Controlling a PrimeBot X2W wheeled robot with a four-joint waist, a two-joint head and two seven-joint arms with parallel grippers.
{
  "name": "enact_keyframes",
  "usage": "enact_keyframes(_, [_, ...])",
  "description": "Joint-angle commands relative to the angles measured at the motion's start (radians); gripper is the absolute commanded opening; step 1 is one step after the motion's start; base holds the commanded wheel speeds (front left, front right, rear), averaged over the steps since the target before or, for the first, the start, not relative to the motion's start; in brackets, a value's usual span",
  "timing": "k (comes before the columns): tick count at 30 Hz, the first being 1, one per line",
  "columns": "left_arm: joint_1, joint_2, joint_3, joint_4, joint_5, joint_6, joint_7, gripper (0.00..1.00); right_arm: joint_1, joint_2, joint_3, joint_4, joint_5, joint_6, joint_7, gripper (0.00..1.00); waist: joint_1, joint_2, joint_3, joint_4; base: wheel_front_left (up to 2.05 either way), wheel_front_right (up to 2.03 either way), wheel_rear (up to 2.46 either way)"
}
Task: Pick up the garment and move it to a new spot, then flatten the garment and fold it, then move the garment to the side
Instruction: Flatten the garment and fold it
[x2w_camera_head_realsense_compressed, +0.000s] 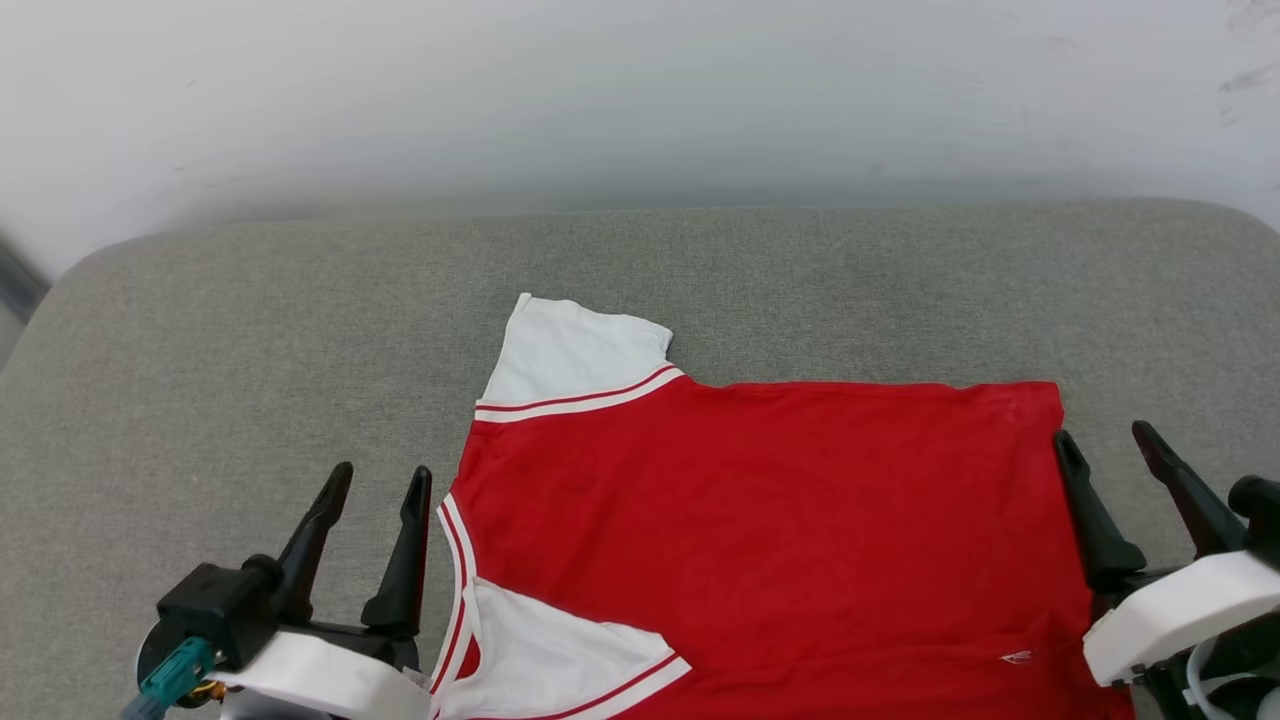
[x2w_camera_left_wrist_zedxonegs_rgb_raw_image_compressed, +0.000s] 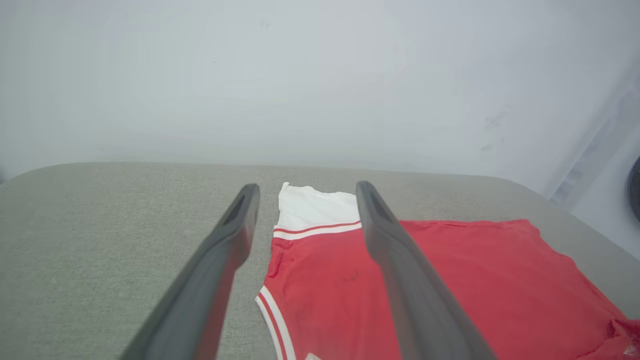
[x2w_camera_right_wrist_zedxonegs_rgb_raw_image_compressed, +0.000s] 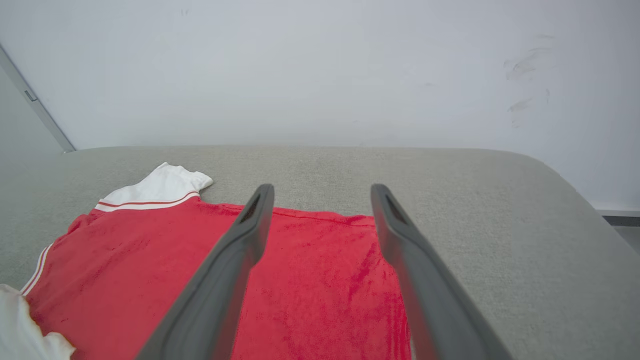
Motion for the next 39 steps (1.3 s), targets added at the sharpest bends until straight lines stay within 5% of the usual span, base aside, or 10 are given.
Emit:
enact_keyframes(1, [0.030, -0.028, 0.040, -0.018, 0.044, -0.025, -0.006, 1.00, 0.009, 0.011, 0.011, 0.001, -0.004, 0.000, -0.045, 1.00, 0.0000, 0.0000, 0.000, -0.001, 0.00, 0.00, 0.00])
enact_keyframes(8, [0.094, -0.156, 0.183, -0.047, 0.203, -0.142, -0.006, 1.00, 0.020, 0.049, 0.041, 0.023, -0.030, 0.000, -0.199, 1.00, 0.0000, 0.0000, 0.015, -0.013, 0.00, 0.00, 0.00])
enact_keyframes(15, [0.029, -0.206, 0.234, -0.010, 0.230, -0.236, -0.006, 1.00, -0.029, 0.088, 0.042, 0.025, -0.053, 0.000, -0.262, 1.00, 0.0000, 0.0000, 0.094, -0.045, 0.00, 0.00, 0.00])
enact_keyframes(23, [-0.213, -0.071, 0.192, 0.061, 0.161, -0.284, 0.150, 1.00, -0.080, 0.109, 0.051, -0.001, -0.076, 0.000, -0.305, 1.00, 0.0000, 0.0000, 0.226, -0.101, 0.00, 0.00, 0.00])
enact_keyframes(33, [-0.634, 0.160, 0.102, 0.173, -0.138, -0.290, 0.657, 1.00, -0.152, 0.140, 0.087, -0.018, -0.092, 0.000, -0.326, 1.00, 0.0000, 0.0000, 0.381, -0.192, 0.00, 0.00, 0.00])
enact_keyframes(39, [-0.846, 0.224, 0.078, 0.333, -0.226, -0.269, 0.956, 1.00, -0.180, 0.154, 0.112, 0.004, -0.091, 0.000, -0.349, 1.00, 0.0000, 0.0000, 0.455, -0.238, 0.00, 0.00, 0.00])
